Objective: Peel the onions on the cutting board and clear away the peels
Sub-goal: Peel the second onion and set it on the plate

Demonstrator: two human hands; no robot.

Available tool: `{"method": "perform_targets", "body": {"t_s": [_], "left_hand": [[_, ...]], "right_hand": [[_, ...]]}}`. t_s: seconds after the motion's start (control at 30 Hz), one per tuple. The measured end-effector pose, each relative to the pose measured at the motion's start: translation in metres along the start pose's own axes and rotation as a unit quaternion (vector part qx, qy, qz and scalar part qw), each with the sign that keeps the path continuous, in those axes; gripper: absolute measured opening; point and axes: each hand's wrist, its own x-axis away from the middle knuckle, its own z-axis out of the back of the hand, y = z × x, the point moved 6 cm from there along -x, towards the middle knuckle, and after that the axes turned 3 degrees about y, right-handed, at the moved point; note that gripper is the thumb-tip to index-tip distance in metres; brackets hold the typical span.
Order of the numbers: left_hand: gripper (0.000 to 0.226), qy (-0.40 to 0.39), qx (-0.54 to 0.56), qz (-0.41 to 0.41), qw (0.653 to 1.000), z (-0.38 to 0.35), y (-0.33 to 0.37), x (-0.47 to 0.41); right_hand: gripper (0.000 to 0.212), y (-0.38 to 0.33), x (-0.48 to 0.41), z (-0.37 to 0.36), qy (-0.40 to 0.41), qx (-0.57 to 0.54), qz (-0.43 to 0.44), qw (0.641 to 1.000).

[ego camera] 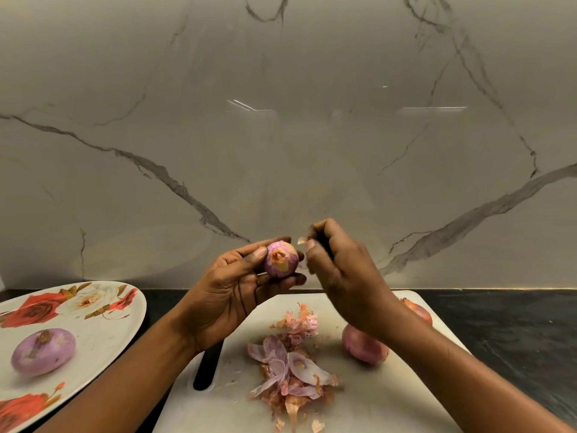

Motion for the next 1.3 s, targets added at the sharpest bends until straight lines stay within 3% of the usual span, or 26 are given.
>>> {"method": "perform_targets", "body": {"t_s": [0.13,0.4,0.7,0.93,1.03,1.17,1.3], "left_hand": [[0.041,0.028,0.012,-0.011,0.999,0.0,0.006,0.002],[0.044,0.072,-0.017,-0.033,0.997,0.009,0.005,-0.004],[0.045,0.105,-0.094,-0.023,0.99,0.008,-0.002,-0.002],[0.046,0.125,-0.127,-0.02,0.984,0.01,-0.005,-0.002],[0.046,0.121,-0.134,-0.017,0.983,0.01,-0.007,-0.002],[0.044,0.102,-0.117,-0.016,0.988,0.006,-0.003,-0.001],[0.038,0.074,-0.087,-0.008,0.993,0.005,-0.003,0.0]], "right_hand": [[0.004,0.002,-0.004,0.017,0.049,-0.022,-0.011,0.998],[0.014,0.004,0.003,0.012,0.028,0.01,0.016,0.999],[0.018,-0.011,0.006,0.004,0.014,0.153,0.135,0.979],[0.034,-0.02,0.01,-0.001,0.002,0.26,0.183,0.948],[0.029,-0.022,0.012,-0.002,0.011,0.29,0.19,0.938],[0.031,-0.022,0.01,-0.001,0.028,0.254,0.163,0.953],[0.022,-0.008,0.006,0.002,0.037,0.111,0.034,0.993]]}}
